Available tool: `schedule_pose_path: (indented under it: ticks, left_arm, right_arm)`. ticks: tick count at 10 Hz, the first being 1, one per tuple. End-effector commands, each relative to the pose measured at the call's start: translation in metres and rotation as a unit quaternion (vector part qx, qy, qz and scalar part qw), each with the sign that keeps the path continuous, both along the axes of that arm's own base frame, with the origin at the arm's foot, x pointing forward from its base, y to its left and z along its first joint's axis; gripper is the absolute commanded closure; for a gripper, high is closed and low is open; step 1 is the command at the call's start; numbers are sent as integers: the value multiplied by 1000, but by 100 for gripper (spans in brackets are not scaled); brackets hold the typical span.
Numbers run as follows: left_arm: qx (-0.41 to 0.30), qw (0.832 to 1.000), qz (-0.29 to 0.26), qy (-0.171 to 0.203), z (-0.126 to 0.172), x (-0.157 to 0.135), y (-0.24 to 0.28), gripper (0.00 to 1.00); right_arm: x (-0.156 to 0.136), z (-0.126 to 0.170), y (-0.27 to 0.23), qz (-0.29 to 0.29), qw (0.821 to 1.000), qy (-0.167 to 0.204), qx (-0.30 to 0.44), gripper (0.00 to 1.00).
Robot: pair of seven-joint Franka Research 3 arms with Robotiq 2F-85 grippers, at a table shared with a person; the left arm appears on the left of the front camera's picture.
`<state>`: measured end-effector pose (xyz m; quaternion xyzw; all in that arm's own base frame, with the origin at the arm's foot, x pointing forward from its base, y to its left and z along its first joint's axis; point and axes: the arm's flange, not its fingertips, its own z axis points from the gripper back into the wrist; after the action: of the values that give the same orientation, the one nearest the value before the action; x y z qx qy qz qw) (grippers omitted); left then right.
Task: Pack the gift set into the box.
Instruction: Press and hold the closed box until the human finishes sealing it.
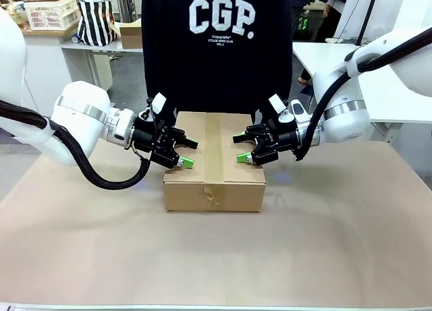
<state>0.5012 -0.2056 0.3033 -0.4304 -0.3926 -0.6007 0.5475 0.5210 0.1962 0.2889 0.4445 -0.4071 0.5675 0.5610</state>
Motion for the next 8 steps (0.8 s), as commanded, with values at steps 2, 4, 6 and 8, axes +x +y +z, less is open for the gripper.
schedule_pose_path:
  ticks: [2,4,6,8]
  left_arm:
    - [4,1000,2,3,-4,-1,1,0]
    - [11,1000,-9,26,15,-2,-1,0]
    - [-12,996,-18,92,79,-19,19,0]
    - [-13,986,-19,163,123,-44,42,0]
  right_arm:
    - [-2,-3,-1,-6,1000,3,-2,0]
    - [0,0,0,0,1000,0,0,0]
    - [-24,64,-21,-44,995,85,-39,0]
    - [-55,118,-64,-93,978,185,-4,0]
